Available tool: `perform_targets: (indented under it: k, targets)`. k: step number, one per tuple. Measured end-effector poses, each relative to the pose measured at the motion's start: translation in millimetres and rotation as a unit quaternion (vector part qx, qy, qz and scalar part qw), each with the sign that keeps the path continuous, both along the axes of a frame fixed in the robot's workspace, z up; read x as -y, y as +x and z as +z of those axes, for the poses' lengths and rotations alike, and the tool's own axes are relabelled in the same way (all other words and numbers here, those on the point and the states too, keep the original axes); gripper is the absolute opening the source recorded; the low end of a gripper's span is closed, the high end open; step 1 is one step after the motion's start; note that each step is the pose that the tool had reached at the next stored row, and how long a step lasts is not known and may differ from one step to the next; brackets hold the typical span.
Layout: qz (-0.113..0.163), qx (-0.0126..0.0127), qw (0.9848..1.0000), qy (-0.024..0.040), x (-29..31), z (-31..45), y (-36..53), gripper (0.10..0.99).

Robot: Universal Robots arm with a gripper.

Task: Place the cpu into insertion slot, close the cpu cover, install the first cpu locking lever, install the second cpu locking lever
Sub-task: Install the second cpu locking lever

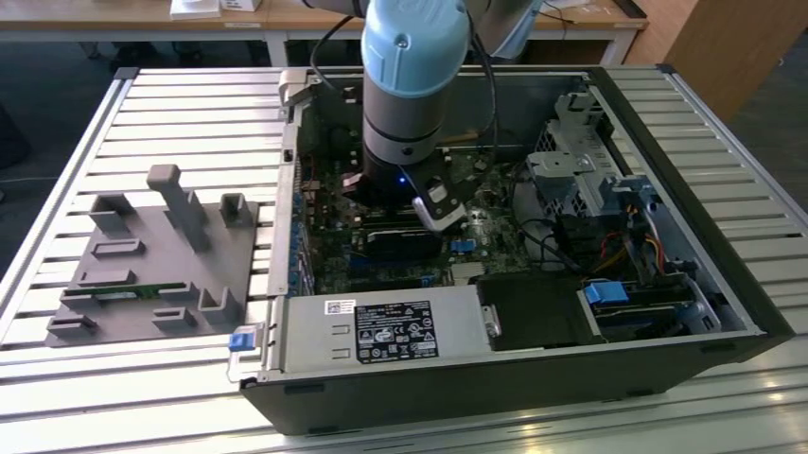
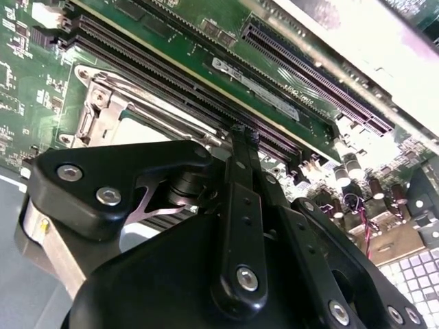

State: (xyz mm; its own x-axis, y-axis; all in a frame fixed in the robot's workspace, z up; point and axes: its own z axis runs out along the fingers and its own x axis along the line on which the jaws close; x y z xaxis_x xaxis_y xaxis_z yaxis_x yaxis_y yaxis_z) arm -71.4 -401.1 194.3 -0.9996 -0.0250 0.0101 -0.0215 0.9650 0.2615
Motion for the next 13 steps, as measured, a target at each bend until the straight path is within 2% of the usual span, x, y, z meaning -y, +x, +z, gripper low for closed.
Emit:
perform_targets:
  k: [7,13]
  targets:
    - [0.0,0.0,0.9999,0.0125,0.0,-1.2,-1.4,0.106]
    - [0.0,0.0001,0.9998,0.0202,-0.1,-3.2,-1.7,0.106]
